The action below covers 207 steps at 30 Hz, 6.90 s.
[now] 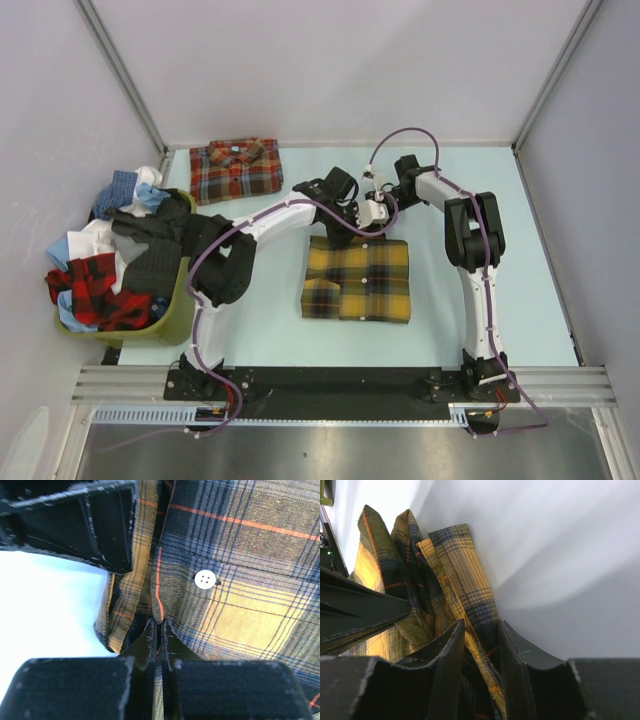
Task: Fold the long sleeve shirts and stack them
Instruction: Fold the shirt
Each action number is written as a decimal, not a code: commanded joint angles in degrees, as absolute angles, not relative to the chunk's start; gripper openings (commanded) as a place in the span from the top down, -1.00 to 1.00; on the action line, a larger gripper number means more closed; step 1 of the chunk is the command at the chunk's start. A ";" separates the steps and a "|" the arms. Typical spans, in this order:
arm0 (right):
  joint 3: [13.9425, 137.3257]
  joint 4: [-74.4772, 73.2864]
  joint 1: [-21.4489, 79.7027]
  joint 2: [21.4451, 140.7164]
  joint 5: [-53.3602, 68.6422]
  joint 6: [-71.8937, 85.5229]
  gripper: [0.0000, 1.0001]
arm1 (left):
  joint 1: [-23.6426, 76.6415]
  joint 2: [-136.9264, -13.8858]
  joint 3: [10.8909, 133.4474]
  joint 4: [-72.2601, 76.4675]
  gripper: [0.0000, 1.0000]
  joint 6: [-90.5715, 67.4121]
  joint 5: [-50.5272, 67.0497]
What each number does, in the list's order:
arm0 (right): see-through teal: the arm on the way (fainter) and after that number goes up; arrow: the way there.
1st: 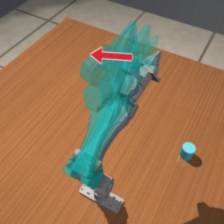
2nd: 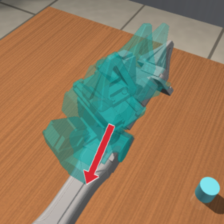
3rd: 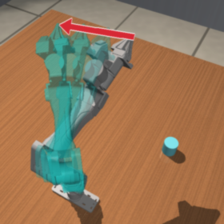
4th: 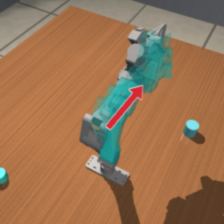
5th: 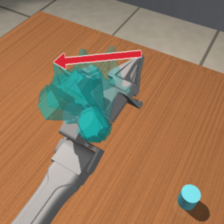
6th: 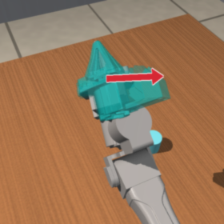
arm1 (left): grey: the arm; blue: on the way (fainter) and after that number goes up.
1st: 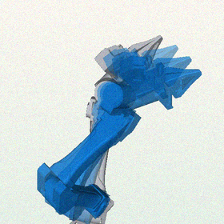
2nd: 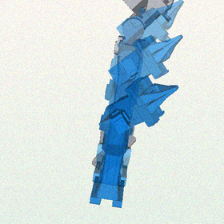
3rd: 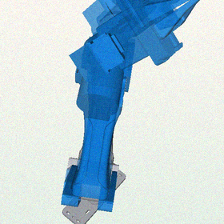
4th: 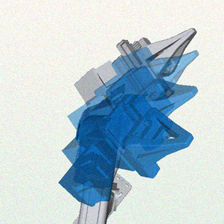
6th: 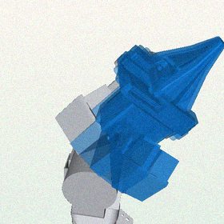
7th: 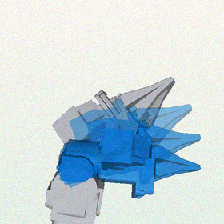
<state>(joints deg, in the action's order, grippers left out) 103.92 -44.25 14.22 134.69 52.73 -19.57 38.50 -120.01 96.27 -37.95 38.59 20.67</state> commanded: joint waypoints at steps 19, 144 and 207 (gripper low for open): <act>111.00 -44.30 10.90 137.02 50.81 -19.87 0.25 | 37.71 -124.54 103.10 -30.06 1.00 40.52 14.77; 61.53 24.49 7.47 108.19 66.81 57.08 -1.00 | 23.99 -110.20 69.79 16.58 -0.99 -43.31 60.74; 48.78 -23.11 47.74 82.10 18.15 -27.69 -0.20 | 8.52 -85.07 57.02 -21.61 -0.76 -10.76 43.69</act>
<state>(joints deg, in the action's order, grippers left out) 49.30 -16.80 55.22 87.53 13.10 -25.71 8.80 -82.76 50.59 -23.35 -17.37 38.24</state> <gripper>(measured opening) 0.586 0.885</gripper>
